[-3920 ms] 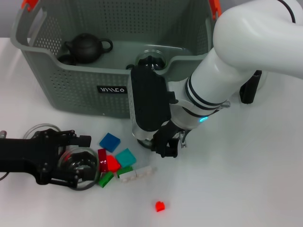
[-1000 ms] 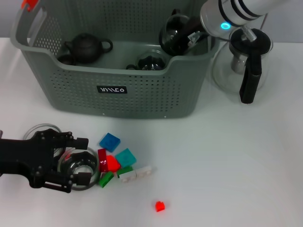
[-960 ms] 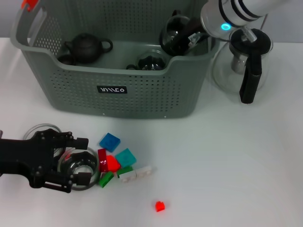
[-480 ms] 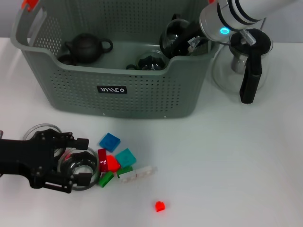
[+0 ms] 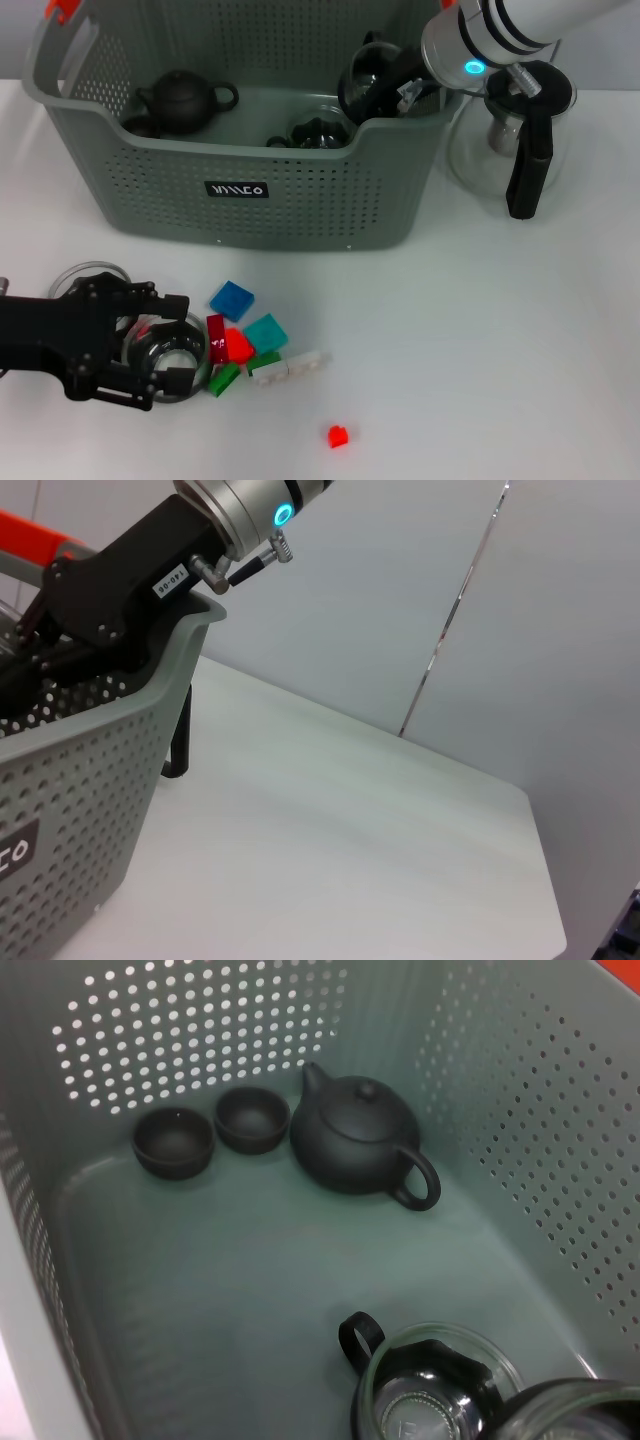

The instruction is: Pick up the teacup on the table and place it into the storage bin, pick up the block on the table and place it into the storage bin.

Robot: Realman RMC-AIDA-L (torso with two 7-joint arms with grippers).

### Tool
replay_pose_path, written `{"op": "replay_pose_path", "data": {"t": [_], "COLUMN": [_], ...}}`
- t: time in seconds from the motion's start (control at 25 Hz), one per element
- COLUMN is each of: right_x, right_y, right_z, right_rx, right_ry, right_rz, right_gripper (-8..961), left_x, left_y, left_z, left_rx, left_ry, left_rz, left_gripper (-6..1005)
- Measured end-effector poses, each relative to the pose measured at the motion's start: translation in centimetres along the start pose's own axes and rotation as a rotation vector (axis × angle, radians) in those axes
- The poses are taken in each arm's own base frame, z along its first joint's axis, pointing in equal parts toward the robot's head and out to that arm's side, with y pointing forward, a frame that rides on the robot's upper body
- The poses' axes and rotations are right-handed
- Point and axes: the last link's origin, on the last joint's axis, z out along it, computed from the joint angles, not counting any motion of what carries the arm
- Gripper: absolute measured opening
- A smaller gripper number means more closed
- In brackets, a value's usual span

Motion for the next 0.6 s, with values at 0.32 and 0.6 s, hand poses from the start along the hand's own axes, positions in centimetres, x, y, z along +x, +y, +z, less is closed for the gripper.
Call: {"op": "replay_pose_path", "data": {"t": [0.32,0.6], "right_x": [-0.2,-1.1], "right_y": [0.0,0.0], "right_z": [-0.2,-0.9], "right_rx": [-0.004,-0.008], "right_ry": [-0.002,-0.023], "right_rz": [-0.007,-0.030], "right_gripper": [188,391], "left_x": [0.0,0.1], "left_y": [0.0,0.0], "left_z": [0.0,-0.3], "left_rx": [0.000,0.006], "left_ry": [0.000,0.005], "left_rz": [0.000,-0.001], "left_gripper": [948,948]}}
